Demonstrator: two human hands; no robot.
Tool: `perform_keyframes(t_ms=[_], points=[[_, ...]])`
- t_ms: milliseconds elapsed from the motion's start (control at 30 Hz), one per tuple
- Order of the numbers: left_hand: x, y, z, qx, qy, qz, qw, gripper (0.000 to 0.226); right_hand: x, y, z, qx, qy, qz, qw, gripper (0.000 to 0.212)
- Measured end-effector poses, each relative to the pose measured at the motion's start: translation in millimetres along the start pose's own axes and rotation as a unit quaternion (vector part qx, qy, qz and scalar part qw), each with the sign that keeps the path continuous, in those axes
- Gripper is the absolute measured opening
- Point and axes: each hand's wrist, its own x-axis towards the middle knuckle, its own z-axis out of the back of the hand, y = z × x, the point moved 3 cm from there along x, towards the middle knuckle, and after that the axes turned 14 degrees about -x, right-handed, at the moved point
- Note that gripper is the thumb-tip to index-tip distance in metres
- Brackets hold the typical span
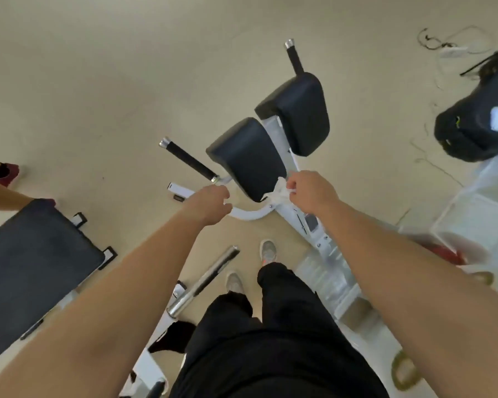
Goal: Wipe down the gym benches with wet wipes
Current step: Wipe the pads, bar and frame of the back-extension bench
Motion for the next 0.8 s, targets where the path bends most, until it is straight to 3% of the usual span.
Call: perform_keyframes(t_ms=[167, 400, 800], points=[[-2.5, -39.5, -55.3, 0.045, 0.069, -0.064, 0.995, 0.036, -55.8, -58.7, -48.2, 0.051, 0.031, -0.084, 0.995, 0.026], [9.7, -68.7, -132.8, 0.102, 0.166, -0.081, 0.977, 0.037, -98.0, -112.3, -115.1, 0.097, 0.071, -0.157, 0.98, 0.028], [82.6, -60.0, -278.1, 0.118, 0.206, -0.077, 0.968, 0.036, -69.2, -182.1, -273.6, 0.144, 0.099, -0.184, 0.967, 0.025]])
